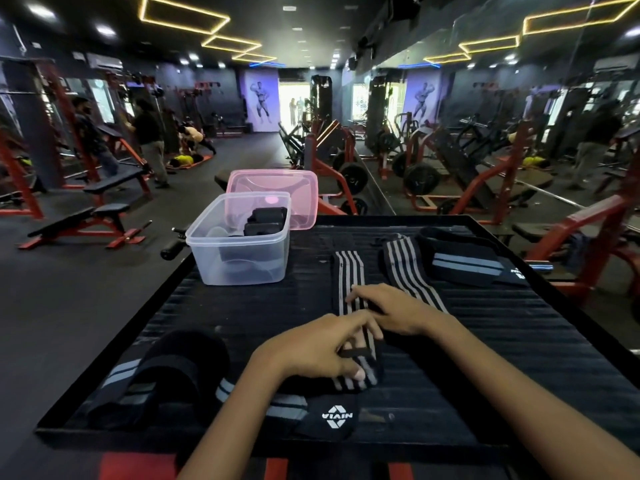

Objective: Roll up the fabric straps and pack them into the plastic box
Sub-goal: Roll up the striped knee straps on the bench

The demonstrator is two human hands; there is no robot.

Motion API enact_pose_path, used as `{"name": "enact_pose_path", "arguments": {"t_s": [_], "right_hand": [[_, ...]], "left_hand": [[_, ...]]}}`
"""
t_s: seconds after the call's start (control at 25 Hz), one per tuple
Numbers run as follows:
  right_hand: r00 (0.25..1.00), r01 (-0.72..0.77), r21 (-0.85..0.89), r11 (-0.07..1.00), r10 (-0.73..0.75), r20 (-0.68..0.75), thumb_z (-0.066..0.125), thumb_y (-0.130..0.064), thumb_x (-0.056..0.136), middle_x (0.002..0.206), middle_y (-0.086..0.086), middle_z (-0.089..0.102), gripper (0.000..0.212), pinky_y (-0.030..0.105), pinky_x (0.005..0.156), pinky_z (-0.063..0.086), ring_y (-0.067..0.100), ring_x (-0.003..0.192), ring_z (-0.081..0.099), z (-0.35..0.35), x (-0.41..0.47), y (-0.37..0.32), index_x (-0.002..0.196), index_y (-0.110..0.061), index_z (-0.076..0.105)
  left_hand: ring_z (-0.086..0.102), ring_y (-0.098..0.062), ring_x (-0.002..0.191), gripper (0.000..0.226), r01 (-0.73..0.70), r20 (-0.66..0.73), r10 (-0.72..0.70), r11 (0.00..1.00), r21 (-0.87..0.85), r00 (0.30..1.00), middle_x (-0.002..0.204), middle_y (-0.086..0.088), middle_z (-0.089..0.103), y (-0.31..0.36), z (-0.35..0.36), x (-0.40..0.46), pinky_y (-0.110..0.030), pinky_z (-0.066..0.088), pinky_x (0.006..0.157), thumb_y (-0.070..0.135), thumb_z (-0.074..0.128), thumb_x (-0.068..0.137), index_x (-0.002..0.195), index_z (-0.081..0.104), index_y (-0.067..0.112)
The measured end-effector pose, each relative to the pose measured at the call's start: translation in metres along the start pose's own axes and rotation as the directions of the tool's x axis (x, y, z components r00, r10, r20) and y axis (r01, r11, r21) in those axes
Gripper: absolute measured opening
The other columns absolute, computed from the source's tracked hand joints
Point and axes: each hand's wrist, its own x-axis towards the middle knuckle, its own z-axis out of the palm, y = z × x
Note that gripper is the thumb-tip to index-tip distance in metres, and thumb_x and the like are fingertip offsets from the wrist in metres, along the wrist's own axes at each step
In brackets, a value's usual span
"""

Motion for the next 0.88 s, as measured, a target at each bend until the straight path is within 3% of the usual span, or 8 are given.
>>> {"name": "enact_pose_path", "arguments": {"t_s": [0.08, 0.12, 0.2, 0.24, 0.36, 0.44, 0.64, 0.88], "right_hand": [[0.993, -0.002, 0.183, 0.983, 0.024, -0.118, 0.059, -0.012, 0.091, 0.102, 0.001, 0.068, 0.016, 0.036, 0.090, 0.048, 0.016, 0.098, 0.062, -0.005, -0.004, -0.004, 0.106, -0.012, 0.065], [0.986, -0.006, 0.414, 0.910, 0.073, -0.147, 0.061, -0.013, 0.090, 0.094, 0.001, 0.068, 0.011, 0.033, 0.086, 0.050, 0.014, 0.091, 0.063, -0.010, -0.009, -0.009, 0.100, -0.012, 0.066], [0.987, 0.022, 0.818, 0.574, 0.120, -0.111, 0.066, -0.017, 0.083, 0.085, 0.004, 0.067, 0.013, 0.027, 0.075, 0.050, 0.013, 0.082, 0.062, -0.018, -0.022, -0.019, 0.094, -0.010, 0.065], [0.991, 0.043, 0.887, 0.460, 0.096, -0.098, 0.069, -0.019, 0.079, 0.087, 0.008, 0.065, 0.021, 0.026, 0.073, 0.048, 0.015, 0.082, 0.061, -0.020, -0.028, -0.021, 0.096, -0.008, 0.064], [0.994, 0.075, 0.869, 0.488, 0.027, -0.101, 0.079, -0.007, 0.073, 0.100, 0.011, 0.063, 0.039, 0.031, 0.082, 0.048, 0.022, 0.092, 0.060, -0.021, -0.036, -0.023, 0.108, -0.005, 0.062], [0.986, 0.081, 0.849, 0.523, 0.082, -0.145, 0.078, 0.005, 0.071, 0.095, 0.002, 0.069, 0.041, 0.021, 0.079, 0.051, 0.013, 0.086, 0.064, -0.023, -0.032, -0.024, 0.109, -0.005, 0.064], [0.843, 0.214, 0.800, 0.561, 0.307, -0.441, 0.077, 0.009, 0.068, 0.090, 0.001, 0.072, 0.036, 0.023, 0.081, 0.055, 0.012, 0.084, 0.068, -0.034, -0.013, -0.031, 0.100, -0.005, 0.067], [0.791, 0.216, 0.776, 0.593, 0.359, -0.495, 0.076, -0.003, 0.075, 0.089, 0.011, 0.071, 0.021, 0.030, 0.084, 0.052, 0.018, 0.085, 0.066, -0.034, -0.003, -0.026, 0.094, 0.002, 0.071]], "left_hand": [[0.056, 0.001, 0.064, 0.045, -0.034, -0.130, 0.021, 0.995, -0.098, 0.991, 0.090, 0.000, 0.064, -0.003, 0.002, 0.004, -0.015, 0.047, 0.062, 0.012, 0.078, 0.076, 0.108, 0.050, 0.026], [0.053, 0.002, 0.063, 0.044, -0.054, -0.214, 0.027, 0.991, -0.122, 0.977, 0.090, 0.000, 0.064, -0.006, 0.003, 0.006, -0.014, 0.045, 0.061, 0.013, 0.081, 0.072, 0.103, 0.051, 0.024], [0.049, 0.003, 0.062, 0.036, -0.083, -0.378, 0.036, 0.991, -0.108, 0.925, 0.080, 0.008, 0.058, -0.011, -0.001, 0.011, -0.013, 0.041, 0.061, 0.014, 0.085, 0.066, 0.088, 0.057, 0.016], [0.051, 0.002, 0.064, 0.033, -0.097, -0.442, 0.040, 0.990, -0.106, 0.896, 0.077, 0.008, 0.056, -0.014, -0.005, 0.016, -0.015, 0.042, 0.063, 0.013, 0.086, 0.064, 0.080, 0.058, 0.014], [0.062, -0.017, 0.072, 0.029, -0.142, -0.568, 0.016, 0.973, -0.180, 0.823, 0.077, 0.004, 0.058, -0.020, -0.023, 0.030, -0.033, 0.052, 0.071, 0.014, 0.087, 0.062, 0.067, 0.059, 0.019], [0.060, -0.016, 0.069, 0.026, -0.146, -0.607, -0.024, 0.963, -0.228, 0.794, 0.073, 0.005, 0.061, -0.023, -0.029, 0.040, -0.033, 0.050, 0.071, 0.020, 0.088, 0.063, 0.066, 0.061, 0.021], [0.064, -0.009, 0.096, 0.037, -0.244, -0.694, 0.113, 0.965, -0.092, 0.711, 0.098, 0.010, 0.067, -0.029, -0.028, 0.049, -0.027, 0.050, 0.090, 0.039, 0.084, 0.063, 0.093, 0.068, 0.025], [0.067, -0.011, 0.086, 0.023, -0.235, -0.674, 0.044, 0.952, -0.194, 0.737, 0.091, 0.008, 0.070, -0.029, -0.036, 0.055, -0.014, 0.046, 0.071, 0.014, 0.077, 0.077, 0.092, 0.065, 0.027]]}}
